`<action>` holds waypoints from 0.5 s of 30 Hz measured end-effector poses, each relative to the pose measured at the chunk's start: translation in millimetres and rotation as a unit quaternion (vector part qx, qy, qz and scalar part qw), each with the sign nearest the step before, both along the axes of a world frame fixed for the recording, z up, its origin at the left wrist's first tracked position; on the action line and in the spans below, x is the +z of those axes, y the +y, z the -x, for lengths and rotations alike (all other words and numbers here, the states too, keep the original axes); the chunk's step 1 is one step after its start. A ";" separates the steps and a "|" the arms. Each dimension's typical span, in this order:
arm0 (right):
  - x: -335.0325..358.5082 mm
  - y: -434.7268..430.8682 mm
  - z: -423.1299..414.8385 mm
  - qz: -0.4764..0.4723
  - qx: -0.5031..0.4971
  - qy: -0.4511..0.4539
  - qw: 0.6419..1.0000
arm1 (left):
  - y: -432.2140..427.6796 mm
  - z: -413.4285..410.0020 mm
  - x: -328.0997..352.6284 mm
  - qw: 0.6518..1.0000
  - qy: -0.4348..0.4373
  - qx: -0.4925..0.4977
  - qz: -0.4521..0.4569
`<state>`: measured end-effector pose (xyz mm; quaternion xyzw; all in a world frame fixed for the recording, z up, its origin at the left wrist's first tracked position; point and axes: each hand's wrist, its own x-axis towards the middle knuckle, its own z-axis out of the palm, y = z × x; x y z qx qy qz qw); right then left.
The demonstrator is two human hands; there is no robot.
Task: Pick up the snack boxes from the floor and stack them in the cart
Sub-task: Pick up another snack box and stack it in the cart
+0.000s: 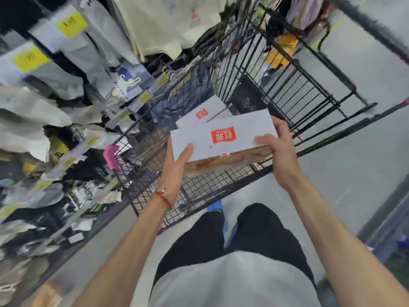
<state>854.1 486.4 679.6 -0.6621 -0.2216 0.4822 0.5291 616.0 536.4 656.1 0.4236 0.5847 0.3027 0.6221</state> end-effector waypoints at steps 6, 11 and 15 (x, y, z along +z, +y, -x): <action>-37.9 20.5 -21.3 0.084 0.081 -0.021 0.993 | -8.1 -9.4 -27.9 0.997 0.060 0.009 0.053; -64.7 36.8 -42.7 0.146 0.178 -0.036 0.973 | -27.8 -23.9 -59.5 0.988 0.072 0.042 0.130; -83.4 44.3 -58.2 0.186 0.240 -0.024 0.953 | -43.0 -45.5 -71.8 0.976 0.111 0.065 0.174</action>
